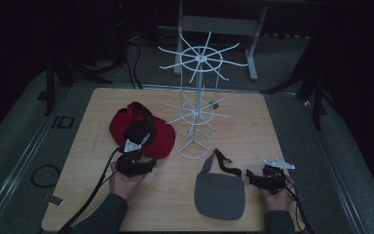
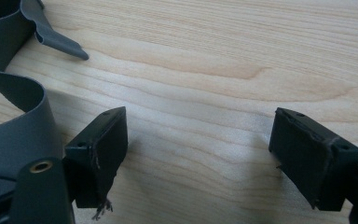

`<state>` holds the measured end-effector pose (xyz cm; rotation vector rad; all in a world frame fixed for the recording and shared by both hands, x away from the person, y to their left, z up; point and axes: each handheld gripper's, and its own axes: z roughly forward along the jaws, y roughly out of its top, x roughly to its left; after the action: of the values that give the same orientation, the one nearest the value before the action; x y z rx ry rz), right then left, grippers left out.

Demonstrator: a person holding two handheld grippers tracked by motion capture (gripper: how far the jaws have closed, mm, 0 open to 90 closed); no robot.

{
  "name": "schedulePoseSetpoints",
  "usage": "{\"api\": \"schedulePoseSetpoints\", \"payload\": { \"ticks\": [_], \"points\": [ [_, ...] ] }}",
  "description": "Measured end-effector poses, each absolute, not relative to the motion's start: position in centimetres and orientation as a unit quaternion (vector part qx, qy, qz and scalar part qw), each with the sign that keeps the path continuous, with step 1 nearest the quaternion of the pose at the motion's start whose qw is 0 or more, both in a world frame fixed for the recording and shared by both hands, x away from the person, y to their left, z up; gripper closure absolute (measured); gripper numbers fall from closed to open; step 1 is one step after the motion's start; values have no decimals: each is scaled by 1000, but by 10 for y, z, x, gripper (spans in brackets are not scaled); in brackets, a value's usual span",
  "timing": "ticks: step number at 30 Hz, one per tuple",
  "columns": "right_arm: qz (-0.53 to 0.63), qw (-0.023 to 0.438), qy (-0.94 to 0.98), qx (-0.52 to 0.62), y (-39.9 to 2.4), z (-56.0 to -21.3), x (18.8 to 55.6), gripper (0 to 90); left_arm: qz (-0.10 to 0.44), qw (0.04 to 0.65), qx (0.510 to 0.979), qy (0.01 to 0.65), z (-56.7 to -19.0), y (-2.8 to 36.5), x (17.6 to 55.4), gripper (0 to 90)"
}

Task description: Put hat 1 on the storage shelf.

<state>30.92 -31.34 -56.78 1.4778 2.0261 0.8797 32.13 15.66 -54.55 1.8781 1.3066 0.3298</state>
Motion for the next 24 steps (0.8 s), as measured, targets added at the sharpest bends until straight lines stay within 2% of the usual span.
{"api": "schedulePoseSetpoints", "payload": {
  "ticks": [9, 15, 22, 24],
  "points": [
    [321, 239, 740, 540, -313, -568, 309, 190, 113, 414, 703, 567, -548, 151, 334, 291],
    [321, 239, 741, 539, -313, -568, 309, 189, 130, 393, 709, 571, -541, 163, 336, 470],
    [322, 239, 741, 539, -313, -568, 309, 189, 160, 371, 698, 591, -530, 186, 340, 579],
    [321, 239, 741, 539, -313, -568, 309, 189, 162, 378, 688, 598, -529, 193, 342, 576]
  ]
}}
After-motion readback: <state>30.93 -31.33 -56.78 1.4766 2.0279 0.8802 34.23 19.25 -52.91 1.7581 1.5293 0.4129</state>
